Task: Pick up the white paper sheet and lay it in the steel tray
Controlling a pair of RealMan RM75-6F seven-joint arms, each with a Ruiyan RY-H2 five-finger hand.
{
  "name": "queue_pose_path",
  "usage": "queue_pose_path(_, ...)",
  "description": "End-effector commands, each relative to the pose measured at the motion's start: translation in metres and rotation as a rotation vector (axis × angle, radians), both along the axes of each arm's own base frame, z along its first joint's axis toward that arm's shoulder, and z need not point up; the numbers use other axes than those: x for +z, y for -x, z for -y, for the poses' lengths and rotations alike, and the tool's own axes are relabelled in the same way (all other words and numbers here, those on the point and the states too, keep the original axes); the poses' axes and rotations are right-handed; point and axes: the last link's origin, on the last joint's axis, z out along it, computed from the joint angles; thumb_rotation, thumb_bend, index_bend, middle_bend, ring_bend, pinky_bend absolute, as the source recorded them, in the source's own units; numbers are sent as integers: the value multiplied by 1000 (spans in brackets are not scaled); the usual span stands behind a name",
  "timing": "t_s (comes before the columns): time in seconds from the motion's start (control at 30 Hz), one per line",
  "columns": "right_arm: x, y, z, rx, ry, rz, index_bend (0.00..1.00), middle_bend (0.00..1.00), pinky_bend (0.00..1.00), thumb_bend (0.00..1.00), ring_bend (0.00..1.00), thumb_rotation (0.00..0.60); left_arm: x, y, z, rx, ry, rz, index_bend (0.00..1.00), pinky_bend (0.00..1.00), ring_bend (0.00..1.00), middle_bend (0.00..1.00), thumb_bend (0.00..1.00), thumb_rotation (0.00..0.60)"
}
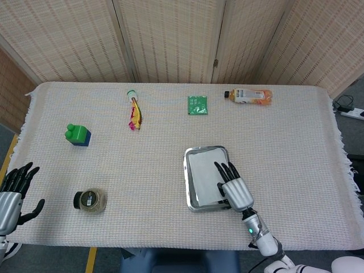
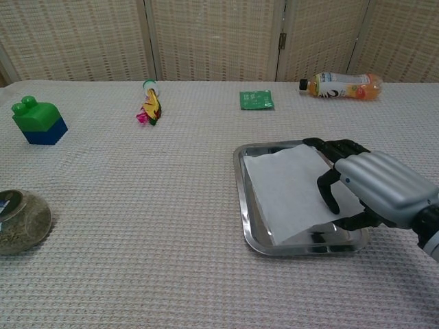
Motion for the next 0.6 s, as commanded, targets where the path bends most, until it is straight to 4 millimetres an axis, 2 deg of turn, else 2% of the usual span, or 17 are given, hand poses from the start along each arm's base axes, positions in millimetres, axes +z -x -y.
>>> queue_pose_path(0.03, 4, -3, 3, -5, -8, -16, 0, 0, 0, 468, 0, 600, 0, 0, 0, -3, -1, 0, 0, 0, 0, 0, 444, 600)
queue_pose_path(0.33, 15, -15, 12, -43, -84, -40, 0, 0, 0, 401, 0, 600, 0, 0, 0, -9, -2, -1, 0, 0, 0, 0, 443, 600)
queue_pose_path(0.6, 15, -26, 17, -42, -97, -45, 0, 0, 0, 368, 0, 600, 0, 0, 0, -12, 0, 2, 0, 0, 0, 0, 443, 600)
